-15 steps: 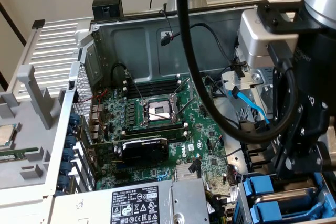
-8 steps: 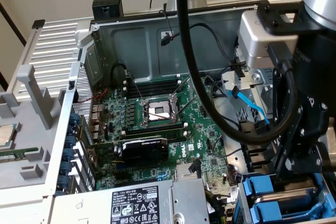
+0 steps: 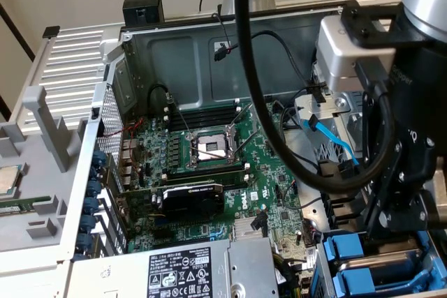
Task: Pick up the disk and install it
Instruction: 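Insert the second disk wire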
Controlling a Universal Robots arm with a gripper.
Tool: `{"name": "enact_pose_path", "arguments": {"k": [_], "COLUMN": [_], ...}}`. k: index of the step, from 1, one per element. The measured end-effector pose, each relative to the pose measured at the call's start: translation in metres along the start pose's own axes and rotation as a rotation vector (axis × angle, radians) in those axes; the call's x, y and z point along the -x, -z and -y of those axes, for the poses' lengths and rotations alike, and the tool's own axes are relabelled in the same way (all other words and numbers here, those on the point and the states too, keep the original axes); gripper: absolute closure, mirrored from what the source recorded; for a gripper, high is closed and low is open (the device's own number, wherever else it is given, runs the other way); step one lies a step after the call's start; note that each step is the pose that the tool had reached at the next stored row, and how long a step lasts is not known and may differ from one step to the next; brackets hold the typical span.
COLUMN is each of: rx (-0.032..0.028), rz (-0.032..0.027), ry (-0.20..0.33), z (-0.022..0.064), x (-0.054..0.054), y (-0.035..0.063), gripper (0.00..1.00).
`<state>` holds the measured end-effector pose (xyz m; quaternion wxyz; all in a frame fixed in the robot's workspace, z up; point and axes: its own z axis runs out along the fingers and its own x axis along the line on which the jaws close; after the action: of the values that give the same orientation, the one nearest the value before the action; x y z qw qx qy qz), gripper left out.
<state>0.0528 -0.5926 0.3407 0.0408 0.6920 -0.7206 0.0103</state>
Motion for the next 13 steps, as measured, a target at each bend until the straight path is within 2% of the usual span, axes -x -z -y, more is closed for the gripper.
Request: {"name": "enact_pose_path", "arguments": {"k": [6,13], "rx": [0.0000,-0.0055], "rz": [0.0005,0.0046], "ry": [0.000,0.000], "z": [0.0000,0.0000], "x": [0.0001,0.0000], "y": [-0.0003,-0.0003], "gripper": [0.84,0.84]}}
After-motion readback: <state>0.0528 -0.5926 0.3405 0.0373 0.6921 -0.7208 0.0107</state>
